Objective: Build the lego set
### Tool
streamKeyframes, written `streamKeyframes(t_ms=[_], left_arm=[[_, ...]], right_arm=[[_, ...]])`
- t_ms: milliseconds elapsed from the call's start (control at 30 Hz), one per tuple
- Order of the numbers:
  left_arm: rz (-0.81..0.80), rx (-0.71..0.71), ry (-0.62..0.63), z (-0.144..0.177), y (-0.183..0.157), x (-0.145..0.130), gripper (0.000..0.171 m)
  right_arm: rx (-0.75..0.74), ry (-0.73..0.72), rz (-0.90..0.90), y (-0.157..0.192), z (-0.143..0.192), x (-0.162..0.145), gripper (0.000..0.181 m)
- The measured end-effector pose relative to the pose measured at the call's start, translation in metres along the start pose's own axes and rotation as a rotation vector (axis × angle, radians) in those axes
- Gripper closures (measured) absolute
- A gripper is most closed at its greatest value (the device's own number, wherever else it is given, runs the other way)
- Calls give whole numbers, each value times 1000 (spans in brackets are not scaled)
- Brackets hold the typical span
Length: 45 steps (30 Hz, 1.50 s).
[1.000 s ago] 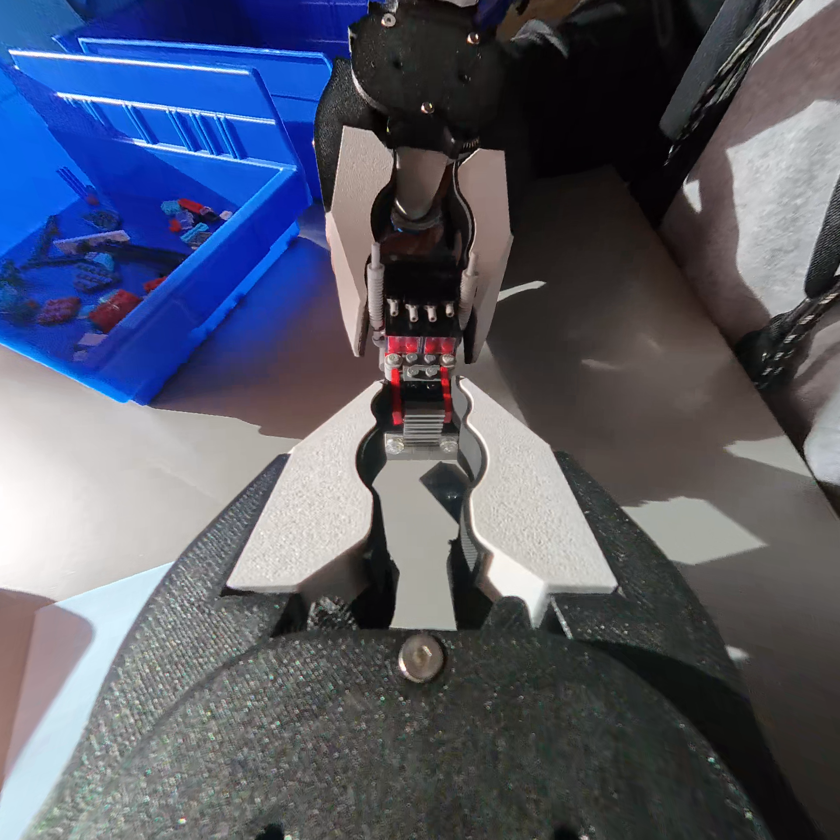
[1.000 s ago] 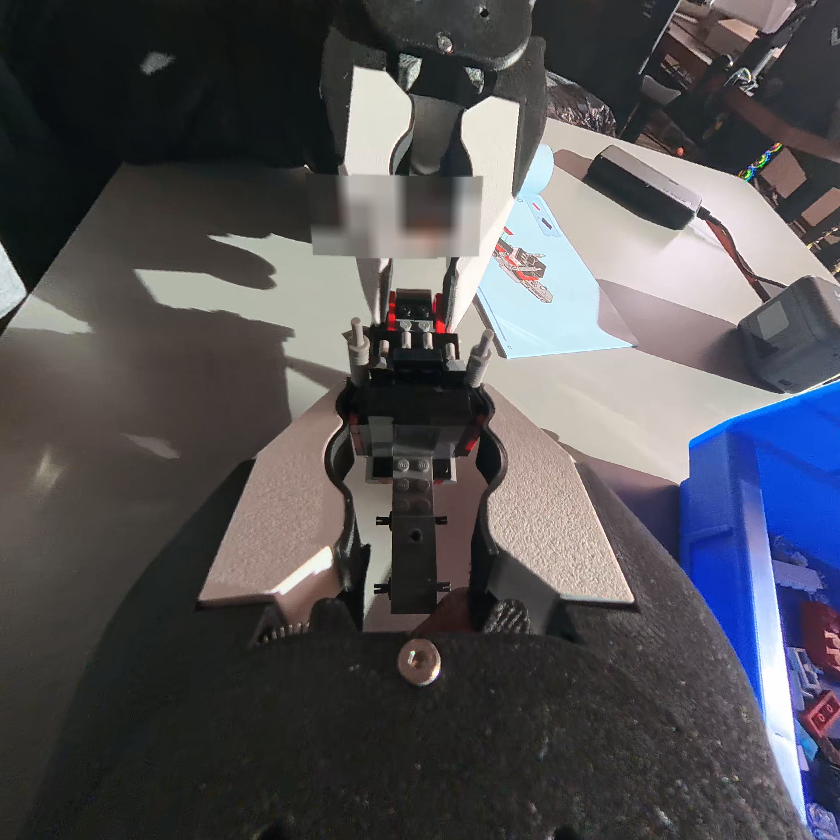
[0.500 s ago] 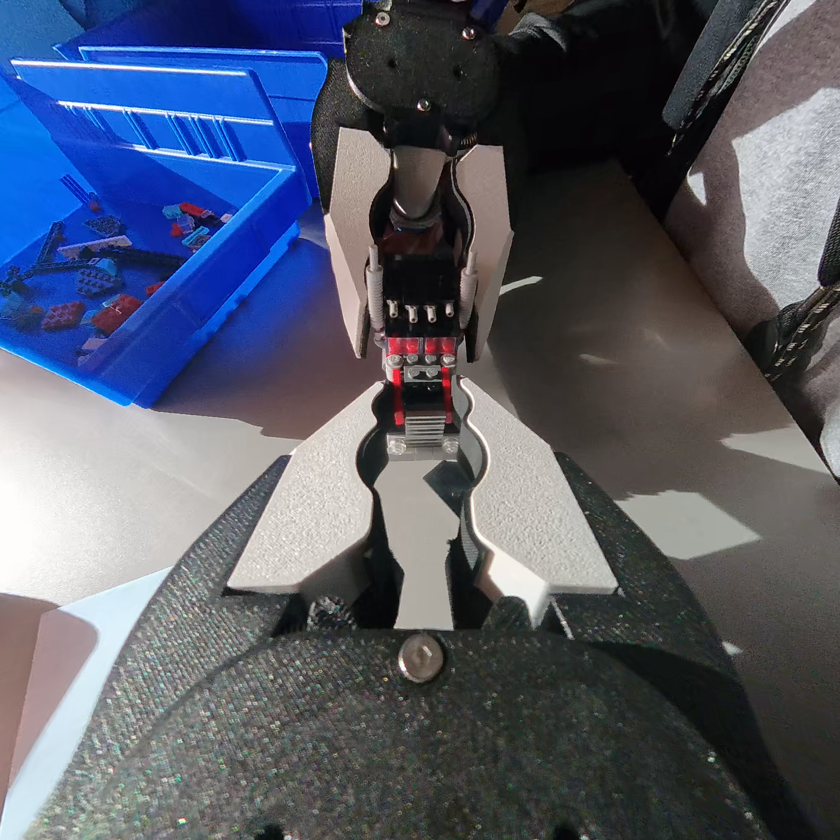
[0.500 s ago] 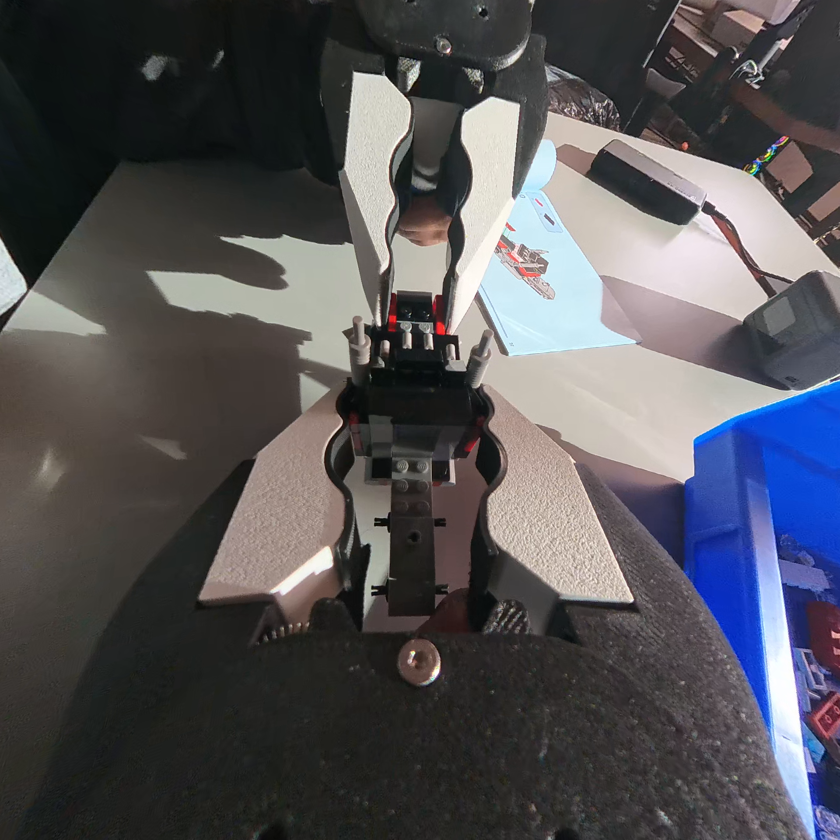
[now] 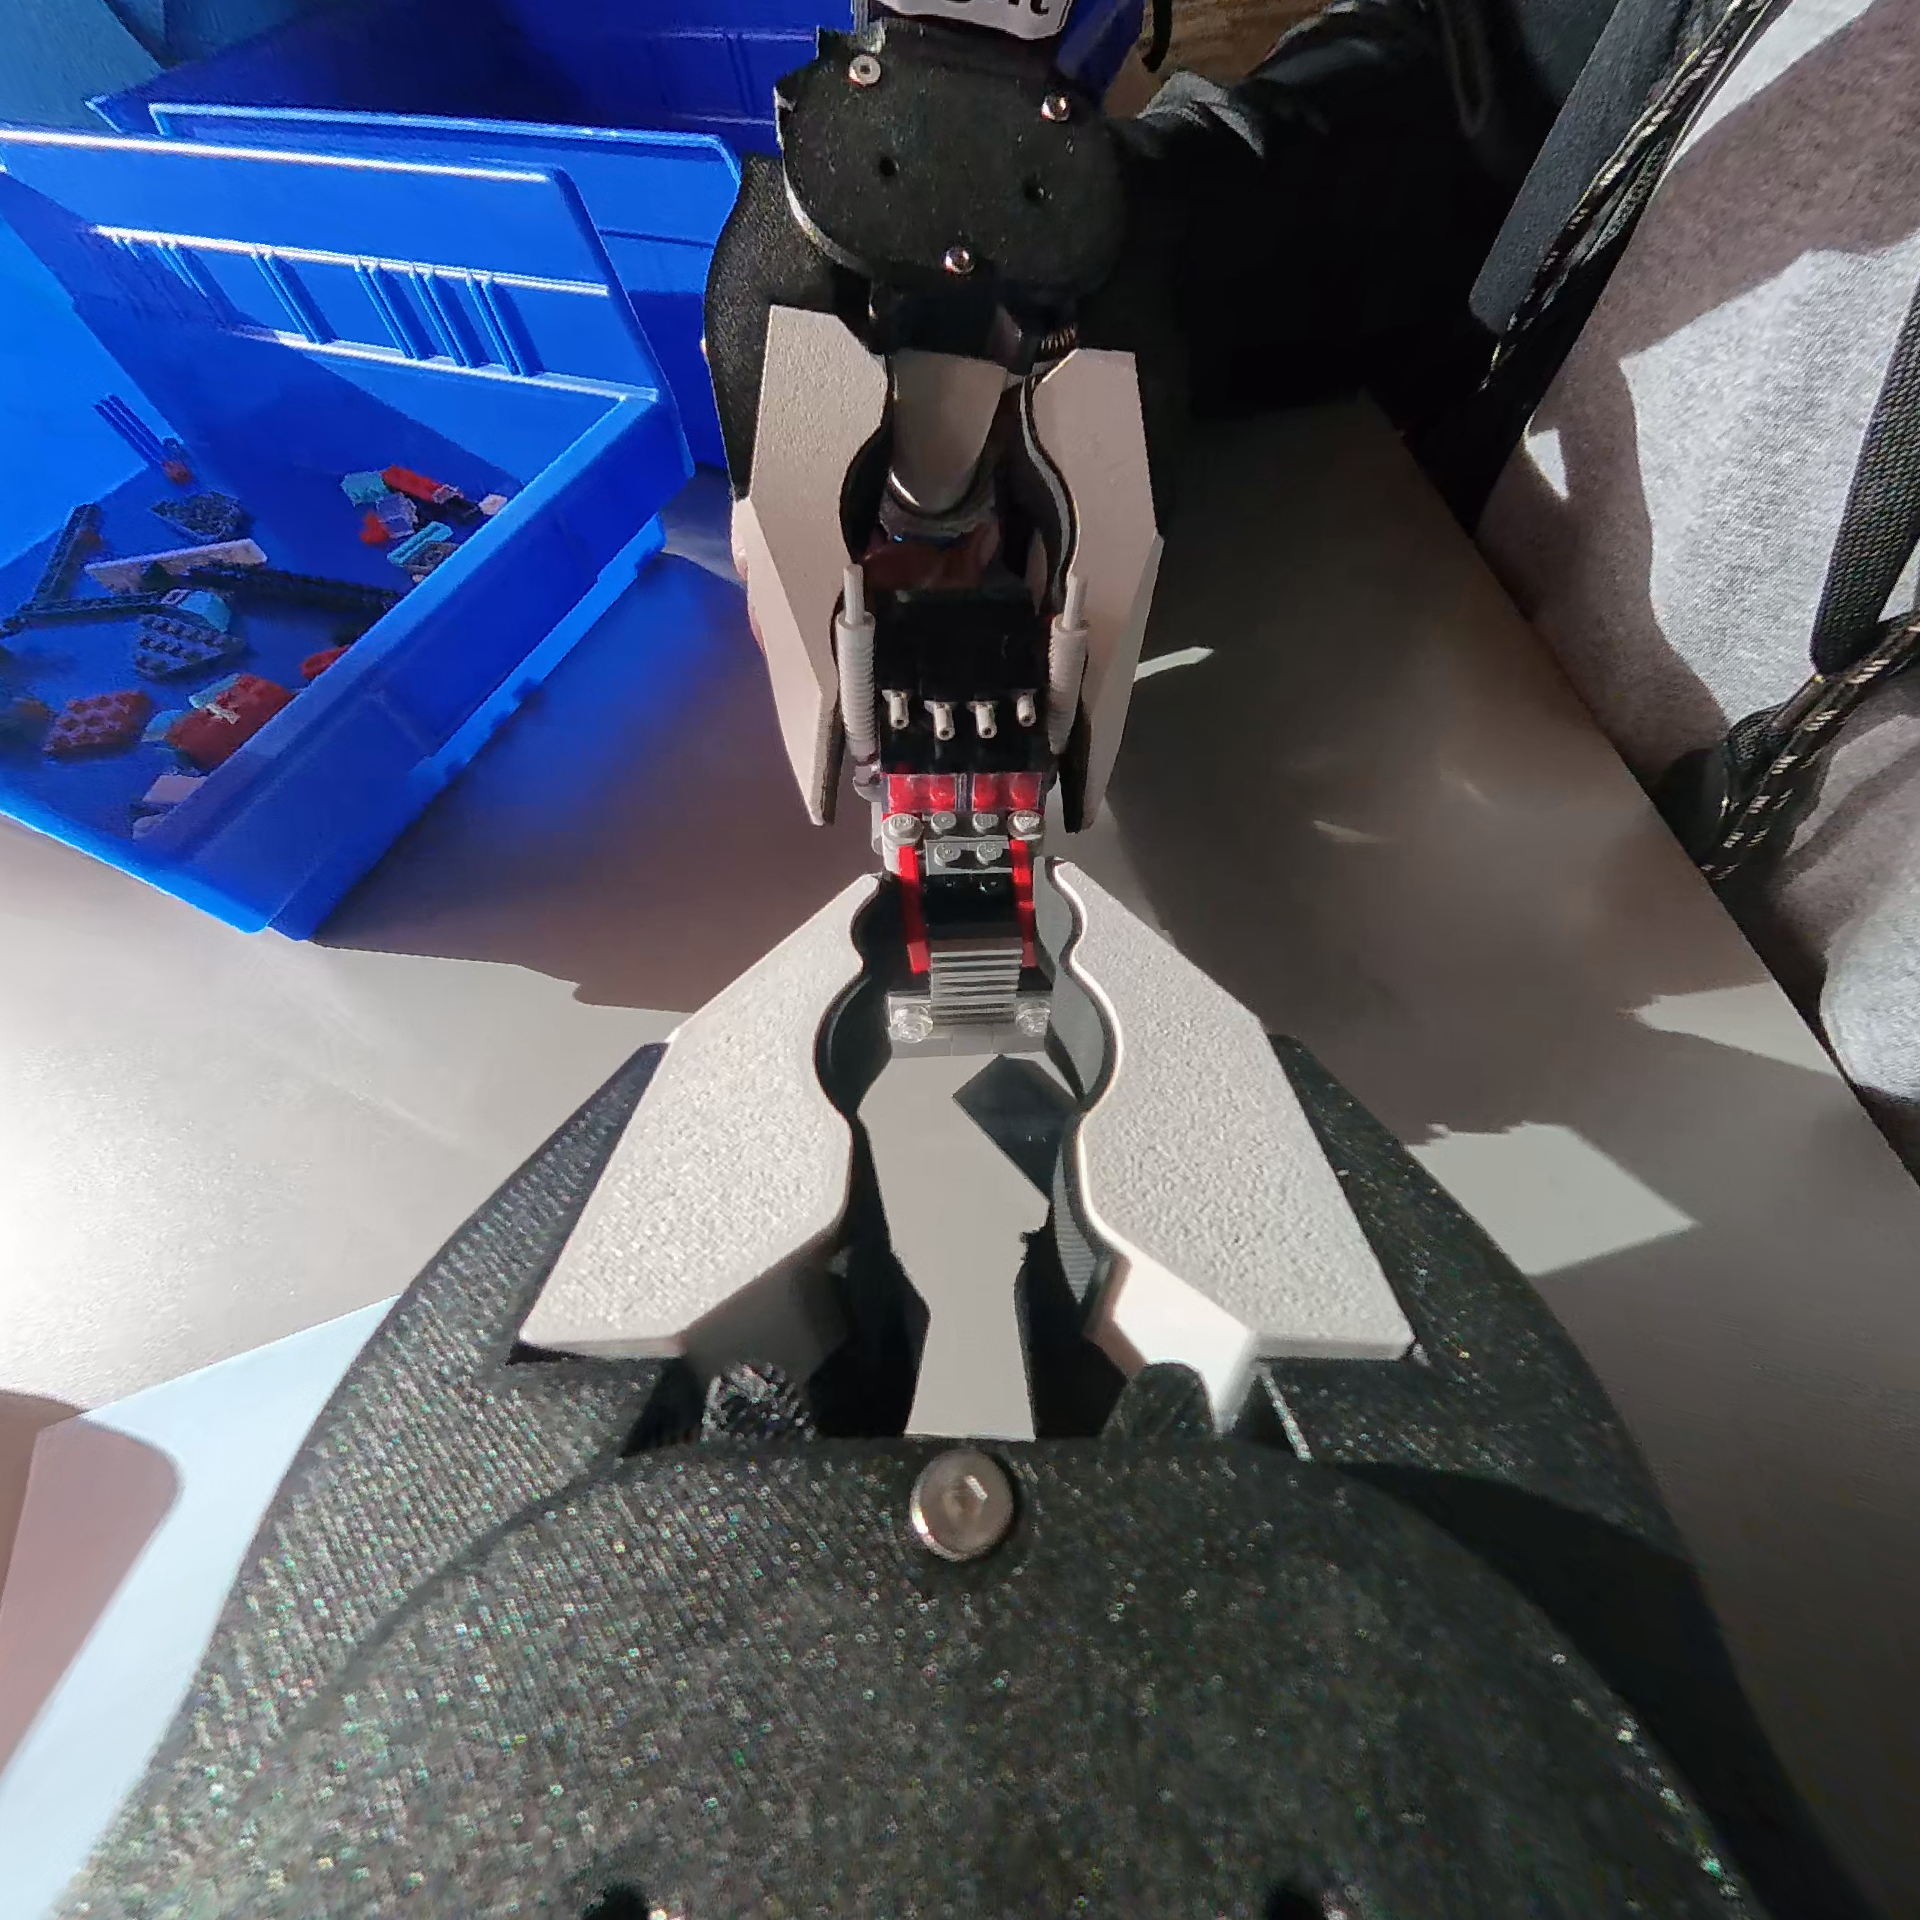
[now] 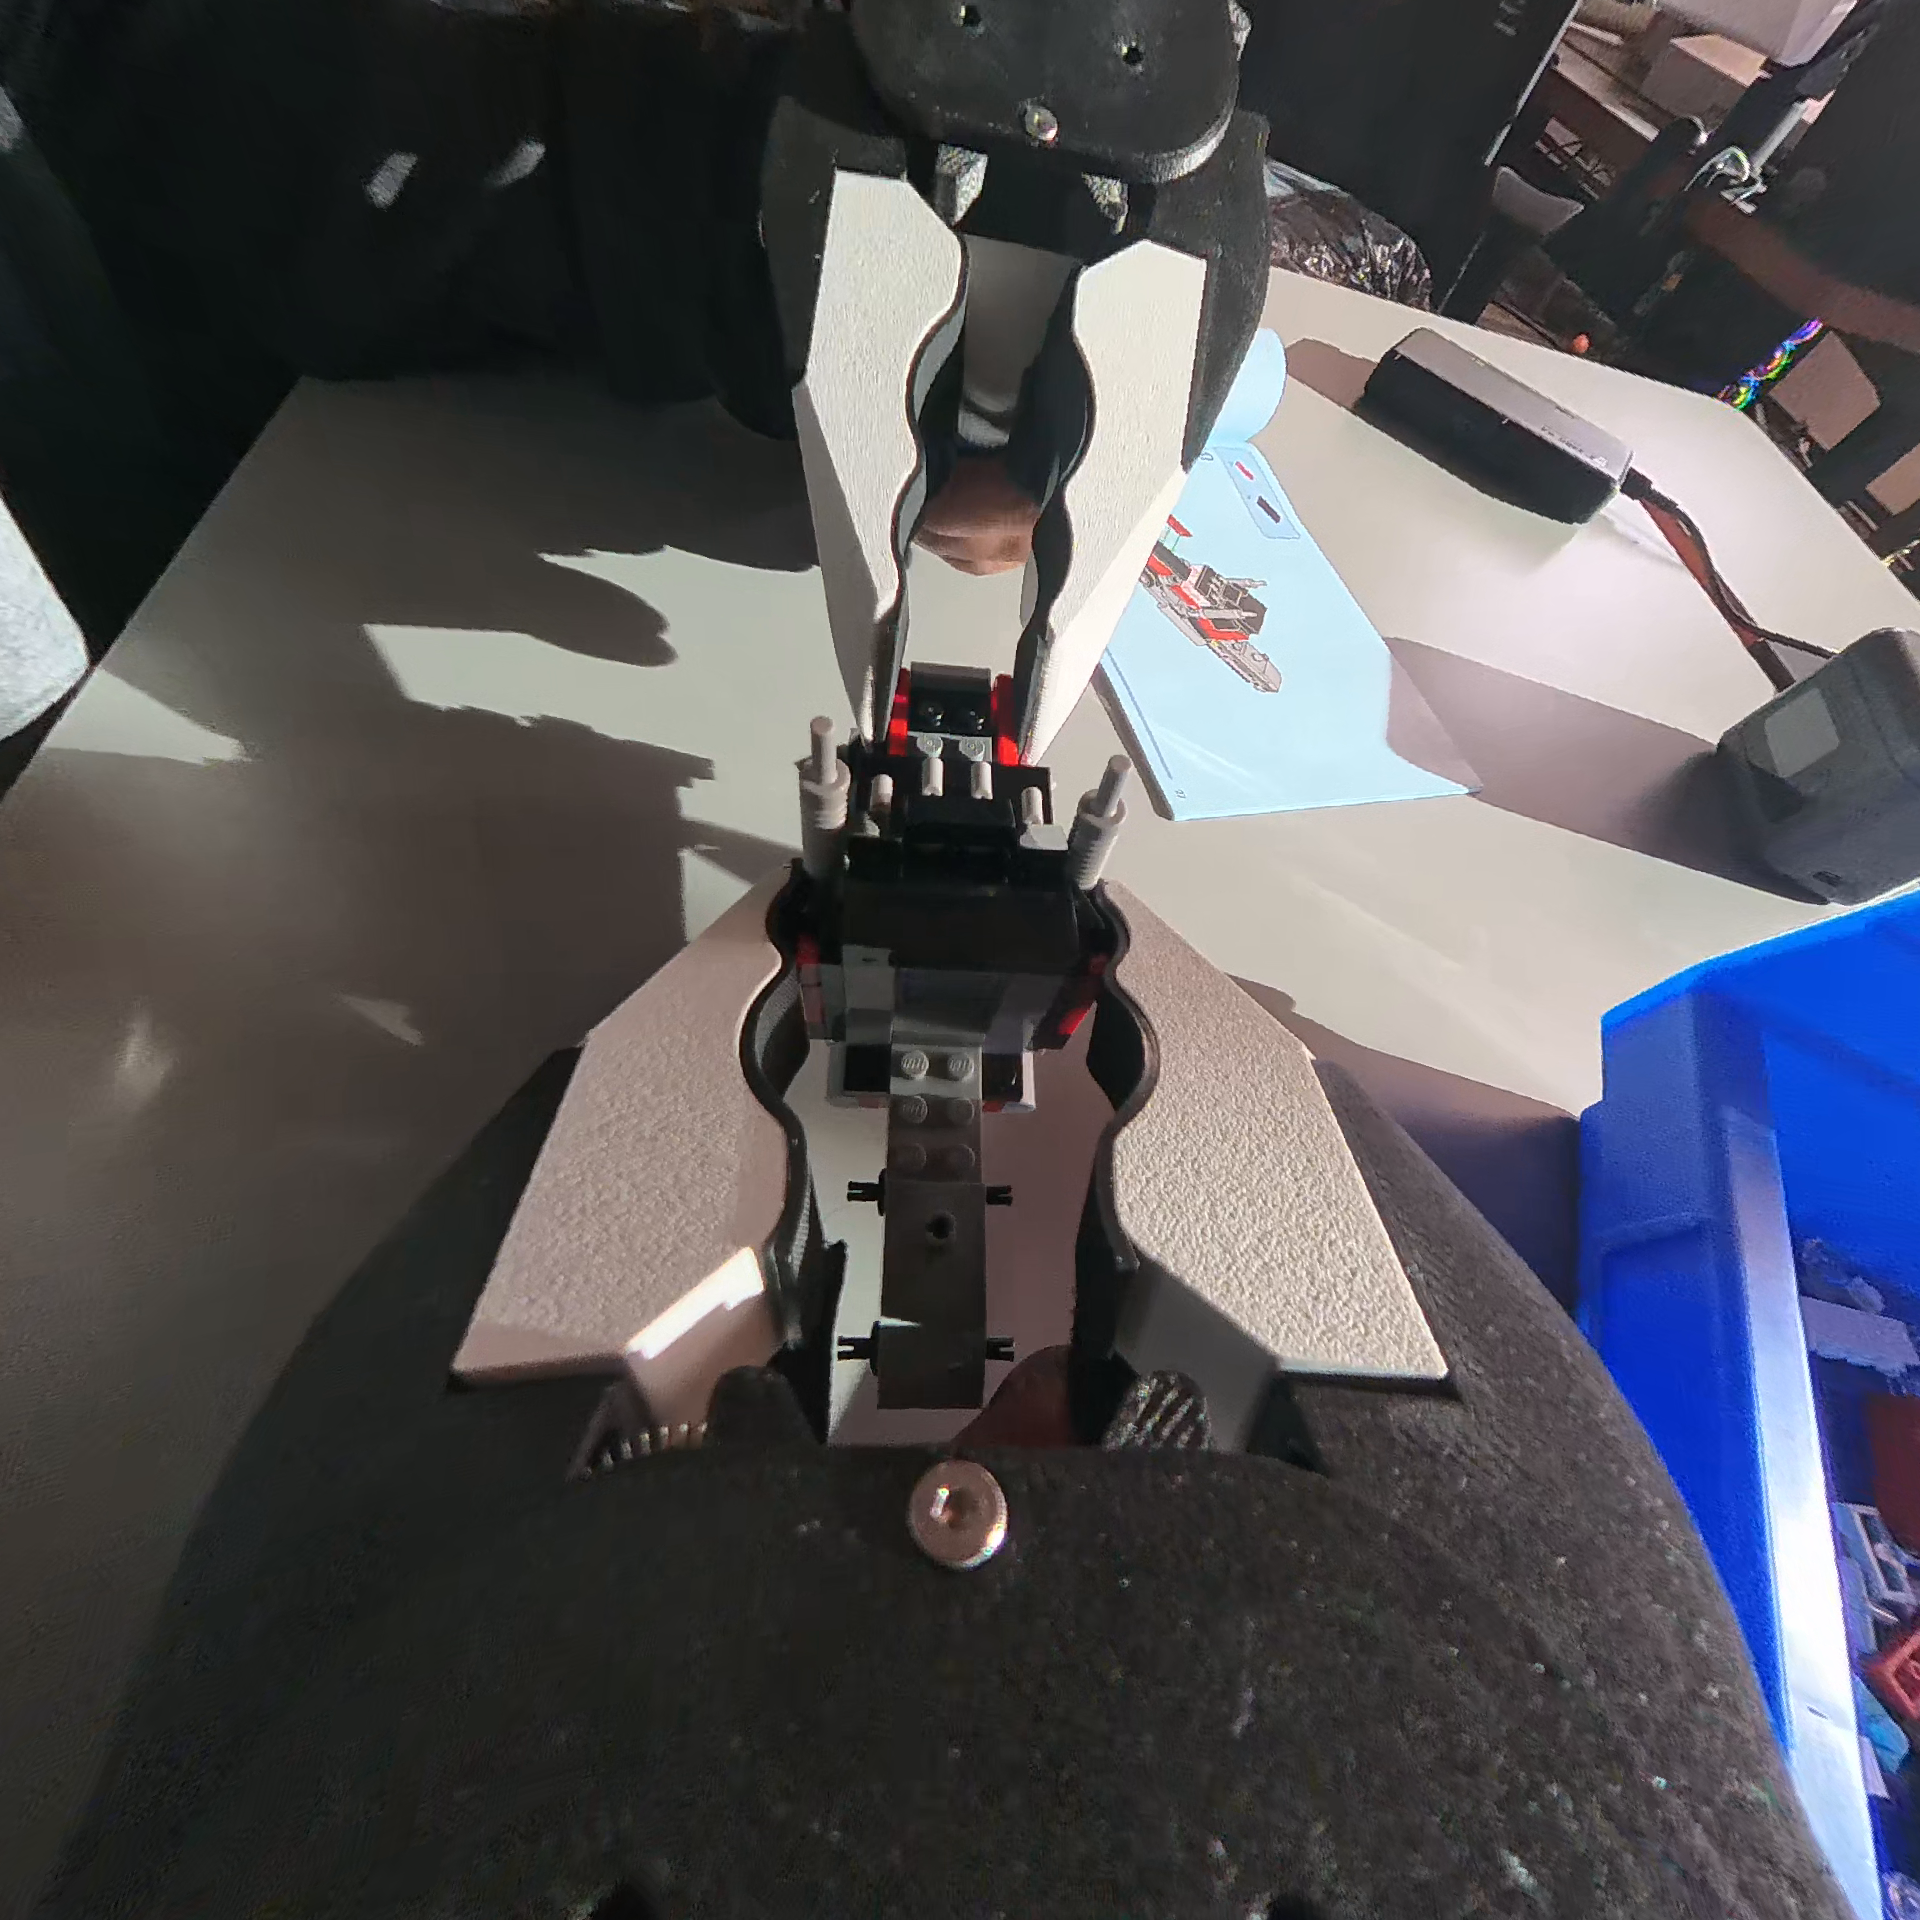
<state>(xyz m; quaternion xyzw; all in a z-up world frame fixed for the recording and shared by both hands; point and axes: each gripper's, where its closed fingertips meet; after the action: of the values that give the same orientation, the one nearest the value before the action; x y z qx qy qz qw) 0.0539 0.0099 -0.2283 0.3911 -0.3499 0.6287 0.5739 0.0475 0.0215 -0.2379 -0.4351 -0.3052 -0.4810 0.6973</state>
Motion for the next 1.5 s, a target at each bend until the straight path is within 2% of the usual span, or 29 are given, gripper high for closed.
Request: streamKeyframes(t_ms=[533,933,1500], left_arm=[[-50,-9,-10,0,-3,1,145],[3,-55,-69,1,-7,5,144],[-75,-35,-109,2,-7,12,146]], right_arm=[[25,-14,-10,3,1,2,126],[37,-31,-18,5,2,5,126],[56,-64,-54,4,5,9,126]])
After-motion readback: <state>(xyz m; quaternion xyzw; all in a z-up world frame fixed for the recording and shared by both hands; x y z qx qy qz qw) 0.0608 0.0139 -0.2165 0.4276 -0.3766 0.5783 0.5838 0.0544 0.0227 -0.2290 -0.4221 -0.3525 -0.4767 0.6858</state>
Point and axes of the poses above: each gripper's, where its closed fingertips meet, z back along the fingers, x out of its top, y = z × x across the jaws, and after that the axes turned 5 degrees about z, right-handed
